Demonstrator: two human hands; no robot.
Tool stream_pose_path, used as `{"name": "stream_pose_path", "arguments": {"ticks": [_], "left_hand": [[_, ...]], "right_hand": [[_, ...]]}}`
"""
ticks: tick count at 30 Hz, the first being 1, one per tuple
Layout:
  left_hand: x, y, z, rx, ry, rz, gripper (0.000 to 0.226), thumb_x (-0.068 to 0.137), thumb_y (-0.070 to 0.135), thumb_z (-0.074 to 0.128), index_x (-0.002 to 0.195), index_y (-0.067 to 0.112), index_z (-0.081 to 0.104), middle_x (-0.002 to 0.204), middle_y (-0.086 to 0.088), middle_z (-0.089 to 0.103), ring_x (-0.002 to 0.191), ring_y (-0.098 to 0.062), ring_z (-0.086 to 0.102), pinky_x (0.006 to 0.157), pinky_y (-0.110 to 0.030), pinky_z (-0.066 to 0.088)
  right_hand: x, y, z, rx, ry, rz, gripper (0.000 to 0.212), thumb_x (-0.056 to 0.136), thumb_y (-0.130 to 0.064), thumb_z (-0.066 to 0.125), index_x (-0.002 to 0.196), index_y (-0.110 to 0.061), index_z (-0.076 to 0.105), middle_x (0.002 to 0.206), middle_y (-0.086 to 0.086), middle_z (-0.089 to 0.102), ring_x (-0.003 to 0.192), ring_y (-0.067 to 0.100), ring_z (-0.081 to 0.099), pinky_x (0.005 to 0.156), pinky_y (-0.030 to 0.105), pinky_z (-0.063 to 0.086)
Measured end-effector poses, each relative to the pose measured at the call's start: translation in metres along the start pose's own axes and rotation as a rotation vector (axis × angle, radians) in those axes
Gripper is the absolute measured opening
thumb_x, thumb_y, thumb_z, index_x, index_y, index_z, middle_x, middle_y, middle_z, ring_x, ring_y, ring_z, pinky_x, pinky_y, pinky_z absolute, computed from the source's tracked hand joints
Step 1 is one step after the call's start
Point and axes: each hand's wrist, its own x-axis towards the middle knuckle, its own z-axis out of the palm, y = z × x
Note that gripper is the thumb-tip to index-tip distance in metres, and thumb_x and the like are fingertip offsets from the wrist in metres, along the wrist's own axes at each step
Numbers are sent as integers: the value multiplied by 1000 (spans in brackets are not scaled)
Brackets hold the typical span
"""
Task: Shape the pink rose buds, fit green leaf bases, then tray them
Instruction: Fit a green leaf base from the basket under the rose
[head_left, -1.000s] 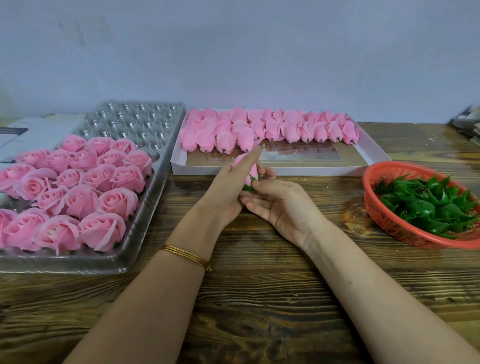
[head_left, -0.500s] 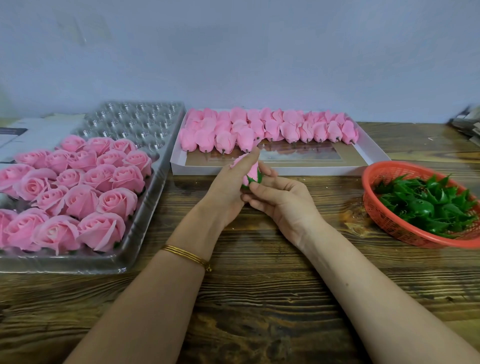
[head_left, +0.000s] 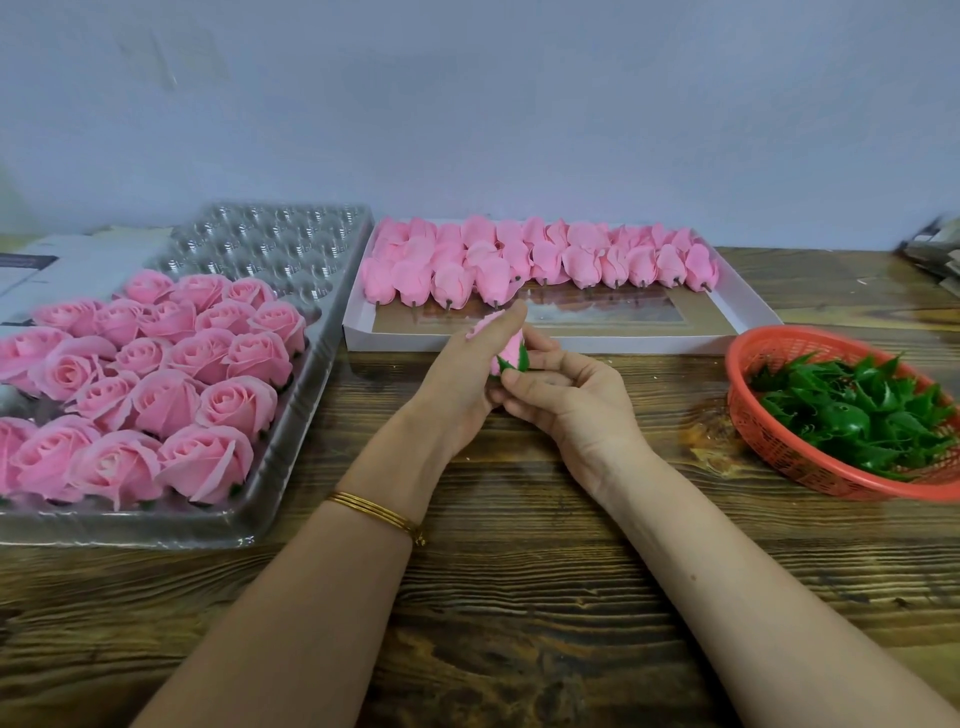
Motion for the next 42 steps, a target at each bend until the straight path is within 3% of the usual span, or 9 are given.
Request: {"name": "stream_pose_path", "arguments": {"ticks": [6, 11, 16, 22, 28, 33, 37, 40, 42], "left_hand": [[2, 0, 2, -42, 66, -8, 47, 100, 36, 52, 61, 13, 63, 80, -6, 73, 73, -18, 68, 70, -33, 52], [-1, -1, 5, 6, 65, 16, 45, 102, 35, 49, 65, 11, 58, 77, -2, 72, 69, -15, 68, 60, -25, 53], [0, -4, 4, 64, 46, 46, 44, 99, 37, 52, 64, 12, 55, 77, 1, 69, 65, -12, 64, 53, -22, 48], [3, -10, -1, 99, -1, 89, 25, 89, 23, 70, 65, 18, 73, 76, -2, 72, 68, -14, 68, 60, -26, 52], [5, -12, -5, 86, -58, 109, 10, 87, 16, 71, 78, 11, 73, 72, -5, 73, 66, -13, 69, 55, -21, 52], [8, -15, -6, 106, 20, 133, 11, 90, 18, 69, 88, 8, 73, 81, -7, 74, 74, -17, 71, 64, -26, 55], [8, -16, -4, 201, 142, 235, 15, 90, 15, 70, 86, 1, 70, 81, -7, 72, 76, -16, 67, 71, -28, 54], [8, -17, -4, 310, 205, 332, 33, 90, 14, 69, 84, -17, 59, 74, -13, 59, 70, -19, 53, 66, -31, 45], [9, -17, -5, 408, 202, 341, 29, 90, 14, 69, 76, -10, 60, 66, -8, 57, 61, -12, 52, 59, -27, 45]], "right_hand": [[1, 3, 1, -4, 24, -45, 17, 73, 5, 75, 88, 2, 67, 82, 9, 75, 74, 19, 72, 68, 24, 59], [2, 5, -1, -103, 63, -88, 24, 63, -3, 83, 84, -2, 70, 78, 12, 74, 75, 20, 70, 74, 28, 60], [4, 7, -2, -149, 64, -105, 17, 73, 4, 79, 86, 10, 69, 96, 3, 76, 89, 7, 71, 69, 21, 55], [3, 2, -1, -96, 35, -40, 14, 80, 7, 71, 94, 7, 69, 91, 18, 70, 77, 20, 67, 70, 22, 56], [3, 1, 1, -121, 19, -33, 21, 82, 7, 69, 102, 11, 67, 90, 24, 65, 85, 28, 63, 75, 24, 55], [3, 1, -1, -133, 12, -30, 18, 79, 5, 72, 97, 5, 69, 85, 19, 67, 86, 28, 62, 78, 28, 53], [4, 0, -2, -208, 12, -18, 11, 83, 3, 67, 93, 1, 70, 80, 9, 69, 79, 15, 66, 73, 26, 52], [5, -1, -4, -248, 106, -75, 6, 84, -2, 66, 84, -7, 68, 76, 4, 66, 67, 7, 62, 70, 28, 50], [6, -3, -7, -243, 158, -148, 4, 85, -7, 69, 86, -10, 68, 80, 4, 66, 70, 9, 62, 70, 26, 49]]}}
